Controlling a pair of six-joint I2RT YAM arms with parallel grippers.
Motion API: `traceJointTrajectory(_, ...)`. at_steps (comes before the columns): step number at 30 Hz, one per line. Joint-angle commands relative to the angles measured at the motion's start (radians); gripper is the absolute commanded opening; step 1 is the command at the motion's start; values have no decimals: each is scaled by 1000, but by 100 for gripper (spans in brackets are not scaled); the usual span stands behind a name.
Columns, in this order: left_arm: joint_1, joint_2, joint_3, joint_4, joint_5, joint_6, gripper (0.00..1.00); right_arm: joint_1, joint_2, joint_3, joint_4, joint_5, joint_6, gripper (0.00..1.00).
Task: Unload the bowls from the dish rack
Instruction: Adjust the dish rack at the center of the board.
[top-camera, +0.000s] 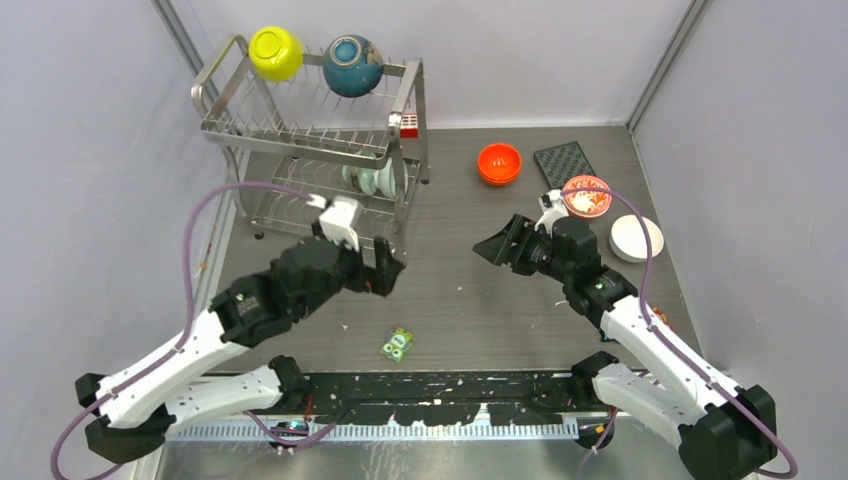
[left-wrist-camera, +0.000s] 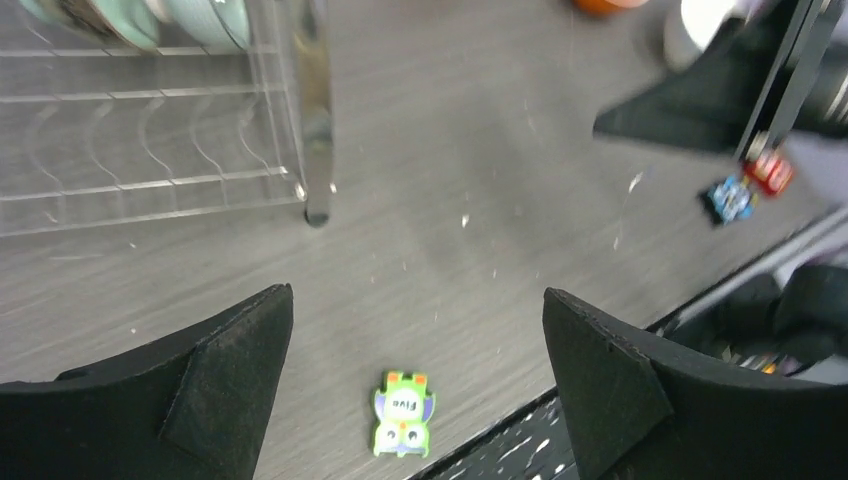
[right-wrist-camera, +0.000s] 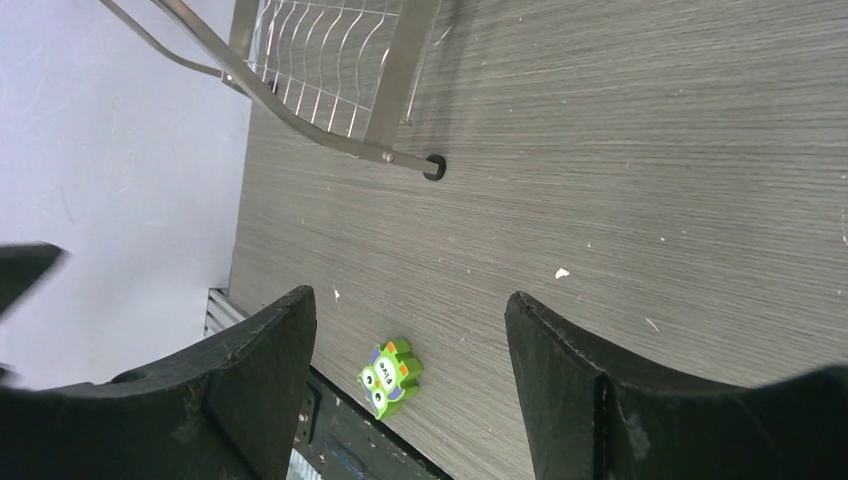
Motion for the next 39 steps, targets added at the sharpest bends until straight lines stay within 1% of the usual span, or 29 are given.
traceJointTrajectory(1,-102,-34,-168,173,-12,31,98,6,18,8,72,-8,-11,73)
traceJointTrajectory(4,-113,-14,-278,372,-49,138,99,5,17,9,70,5,-2,73)
traceJointTrajectory(7,-111,7,-390,647,-75,286,100,5,-14,10,36,32,-7,73)
traceJointTrajectory(8,-98,23,-415,732,-89,330,100,5,-28,11,20,41,-14,73)
traceJointTrajectory(9,-76,45,-426,784,-92,352,100,6,-43,13,2,49,-23,73)
traceJointTrajectory(11,-4,92,-430,838,-51,345,100,5,-71,15,-36,67,-42,73)
traceJointTrajectory(13,47,138,-450,909,-40,313,98,5,-96,11,-60,83,-56,73)
traceJointTrajectory(15,63,177,-485,1034,-31,312,96,5,-121,5,-72,91,-63,73)
traceJointTrajectory(17,64,217,-506,1120,-33,319,93,6,-131,3,-78,94,-66,73)
traceJointTrajectory(22,81,339,-477,1164,-80,317,86,6,-130,12,-84,87,-70,73)
traceJointTrajectory(25,90,385,-467,1193,-120,309,80,5,-129,16,-85,86,-69,73)
traceJointTrajectory(28,97,422,-456,1203,-161,308,72,6,-135,12,-85,90,-66,73)
traceJointTrajectory(35,105,490,-452,1270,-202,327,51,5,-135,21,-87,94,-65,73)
traceJointTrajectory(37,105,500,-455,1276,-230,326,49,6,-134,26,-90,96,-64,73)
traceJointTrajectory(38,105,502,-457,1277,-247,321,50,5,-133,28,-91,98,-64,73)
traceJointTrajectory(39,105,502,-460,1277,-269,315,54,6,-132,30,-91,98,-64,73)
